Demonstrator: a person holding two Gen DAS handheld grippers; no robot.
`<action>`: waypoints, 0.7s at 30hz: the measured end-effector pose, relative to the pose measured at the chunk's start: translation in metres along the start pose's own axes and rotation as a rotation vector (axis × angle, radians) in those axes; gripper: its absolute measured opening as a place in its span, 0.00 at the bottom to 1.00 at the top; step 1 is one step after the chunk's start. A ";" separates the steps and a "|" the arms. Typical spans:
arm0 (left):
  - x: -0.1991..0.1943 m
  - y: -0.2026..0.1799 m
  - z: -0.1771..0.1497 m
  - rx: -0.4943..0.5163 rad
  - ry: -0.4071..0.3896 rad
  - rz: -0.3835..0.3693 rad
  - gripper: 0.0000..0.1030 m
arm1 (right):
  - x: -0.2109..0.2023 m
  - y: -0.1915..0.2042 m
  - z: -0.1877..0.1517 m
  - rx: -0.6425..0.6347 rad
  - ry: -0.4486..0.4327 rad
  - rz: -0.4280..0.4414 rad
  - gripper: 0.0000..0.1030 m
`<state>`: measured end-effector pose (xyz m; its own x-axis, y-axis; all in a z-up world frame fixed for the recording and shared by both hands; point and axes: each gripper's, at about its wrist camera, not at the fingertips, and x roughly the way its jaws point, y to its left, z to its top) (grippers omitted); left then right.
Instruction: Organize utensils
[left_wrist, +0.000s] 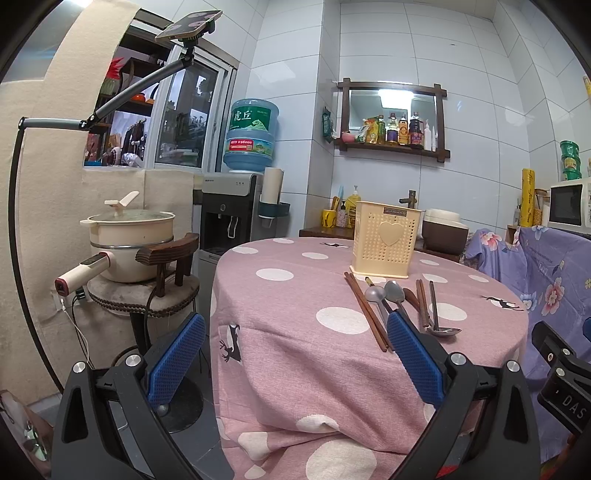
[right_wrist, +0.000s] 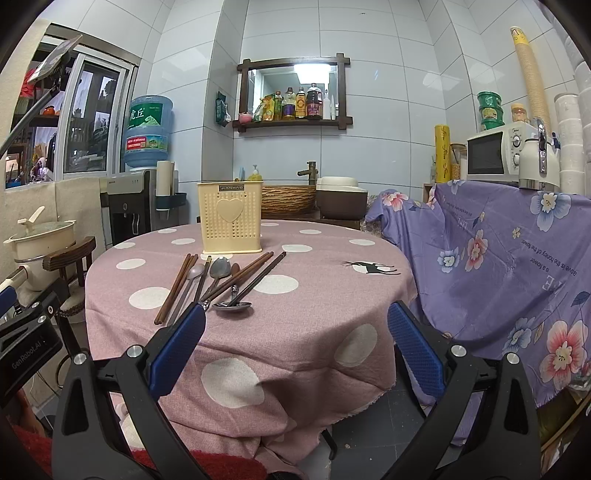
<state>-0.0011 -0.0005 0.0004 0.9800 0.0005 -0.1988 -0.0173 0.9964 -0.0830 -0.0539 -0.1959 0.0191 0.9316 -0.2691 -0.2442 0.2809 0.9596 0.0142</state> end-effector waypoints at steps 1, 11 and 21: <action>0.000 0.000 0.000 0.000 0.000 0.000 0.95 | 0.000 0.000 0.000 0.000 0.000 0.001 0.95; 0.001 0.000 0.000 0.000 -0.001 0.001 0.95 | 0.001 0.001 -0.001 0.000 0.002 0.001 0.95; 0.001 0.000 0.000 0.001 0.000 0.001 0.95 | 0.001 0.001 -0.001 -0.001 0.004 0.000 0.95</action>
<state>-0.0001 -0.0005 0.0000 0.9800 0.0016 -0.1989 -0.0183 0.9964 -0.0822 -0.0527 -0.1950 0.0179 0.9308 -0.2686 -0.2478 0.2805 0.9597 0.0136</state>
